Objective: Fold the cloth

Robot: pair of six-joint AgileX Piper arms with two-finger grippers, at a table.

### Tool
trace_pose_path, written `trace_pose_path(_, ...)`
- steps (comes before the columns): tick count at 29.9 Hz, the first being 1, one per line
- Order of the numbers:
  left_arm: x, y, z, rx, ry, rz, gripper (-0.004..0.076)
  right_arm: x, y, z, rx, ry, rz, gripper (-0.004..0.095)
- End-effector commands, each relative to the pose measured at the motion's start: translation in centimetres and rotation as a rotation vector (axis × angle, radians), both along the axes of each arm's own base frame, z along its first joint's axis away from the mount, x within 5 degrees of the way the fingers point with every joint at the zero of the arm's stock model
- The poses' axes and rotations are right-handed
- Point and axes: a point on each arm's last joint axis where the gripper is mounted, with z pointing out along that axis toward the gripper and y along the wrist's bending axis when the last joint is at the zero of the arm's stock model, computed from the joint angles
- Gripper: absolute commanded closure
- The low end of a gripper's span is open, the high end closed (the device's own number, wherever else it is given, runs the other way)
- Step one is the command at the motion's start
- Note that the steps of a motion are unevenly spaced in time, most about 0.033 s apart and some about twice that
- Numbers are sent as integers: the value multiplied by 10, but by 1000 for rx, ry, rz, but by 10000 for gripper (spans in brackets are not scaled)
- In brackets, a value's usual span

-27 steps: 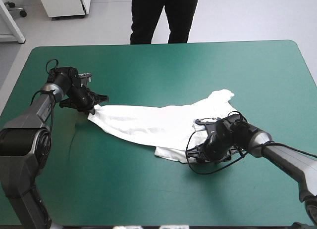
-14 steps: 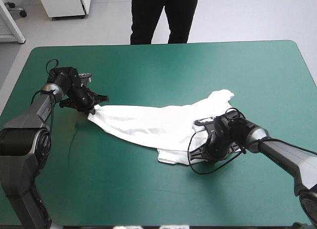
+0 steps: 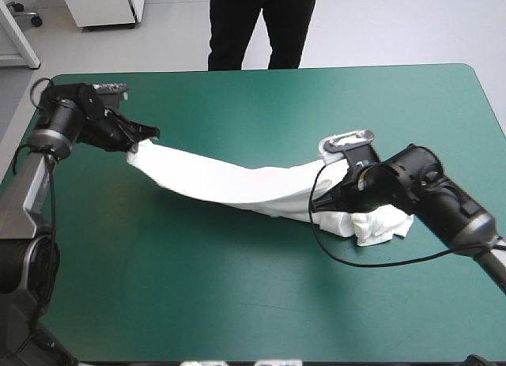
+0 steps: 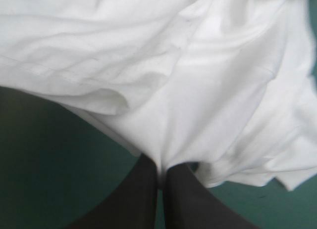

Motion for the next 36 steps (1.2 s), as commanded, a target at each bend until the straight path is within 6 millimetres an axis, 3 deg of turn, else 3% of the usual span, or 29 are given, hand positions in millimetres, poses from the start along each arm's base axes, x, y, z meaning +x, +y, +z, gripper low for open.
trace_pose_path(1, -35, -3, 91, -46, -271, -11, 727, -13, -20, 71, 5, -221, -23, 925)
trace_pose_path(6, -91, -11, 179, -138, -555, -70, 727, -30, -39, 149, -11, -447, -5, 925)
trace_pose_path(11, -159, -19, 251, -235, -842, -154, 733, -63, -61, 226, 104, -728, -3, 925)
trace_pose_path(18, -259, -19, 326, -271, -1254, -197, 733, -118, -91, 294, 242, -1057, 26, 925)
trace_pose_path(24, -331, -18, 368, -337, -1586, -224, 733, -161, -107, 333, 405, -1347, 89, 924)
trace_pose_path(29, -380, -16, 388, -340, -1810, -245, 733, -179, -116, 345, 475, -1444, 92, 924)
trace_pose_path(32, -395, -15, 393, -345, -1881, -244, 733, -183, -118, 347, 491, -1462, 96, 924)
trace_pose_path(36, -397, -15, 393, -341, -1885, -245, 733, -183, -117, 347, 493, -1458, 99, 924)
